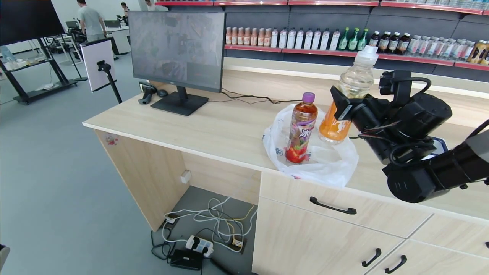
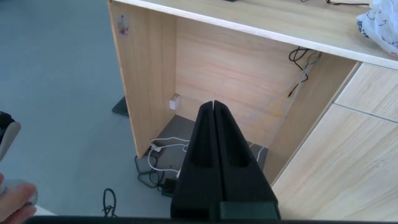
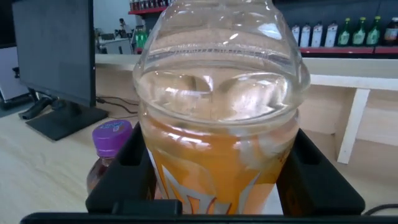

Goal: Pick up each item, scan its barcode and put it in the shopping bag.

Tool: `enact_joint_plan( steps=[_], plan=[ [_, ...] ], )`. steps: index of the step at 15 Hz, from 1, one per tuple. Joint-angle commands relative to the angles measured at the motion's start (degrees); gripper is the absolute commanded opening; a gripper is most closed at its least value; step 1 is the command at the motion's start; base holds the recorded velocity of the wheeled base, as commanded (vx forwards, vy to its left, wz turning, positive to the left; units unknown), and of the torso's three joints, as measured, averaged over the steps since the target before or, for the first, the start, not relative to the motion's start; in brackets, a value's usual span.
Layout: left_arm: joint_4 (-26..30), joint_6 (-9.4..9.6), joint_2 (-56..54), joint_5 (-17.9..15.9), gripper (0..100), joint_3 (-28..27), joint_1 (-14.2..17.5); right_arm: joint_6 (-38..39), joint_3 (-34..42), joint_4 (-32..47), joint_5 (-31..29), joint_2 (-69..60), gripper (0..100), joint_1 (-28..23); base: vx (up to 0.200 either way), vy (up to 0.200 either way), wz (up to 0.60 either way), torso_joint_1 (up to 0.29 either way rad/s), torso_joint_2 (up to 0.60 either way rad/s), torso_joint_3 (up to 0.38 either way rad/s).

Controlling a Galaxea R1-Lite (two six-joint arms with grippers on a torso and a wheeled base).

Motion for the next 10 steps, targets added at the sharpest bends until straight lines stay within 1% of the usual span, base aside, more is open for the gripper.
enact_joint_plan(
  steps=[1,6,10],
  plan=[
    [0.0,0.00,0.0,0.0,0,0.0,0.0,0.4,-1.3,-0.5,0.1,5.3,0,-0.5,0.000,0.000,0.00,0.000,0.00,0.000],
    [0.0,-0.09,0.1,0.0,0,0.0,0.0,0.6,-1.9,-4.6,0.4,10.4,0,-1.0,0.000,0.000,0.00,0.000,0.00,0.000],
    [0.0,-0.09,0.0,0.0,0,0.0,0.0,1.7,-2.3,-5.0,0.3,12.6,0,-2.1,0.000,0.000,0.00,0.000,0.00,0.000]
  ],
)
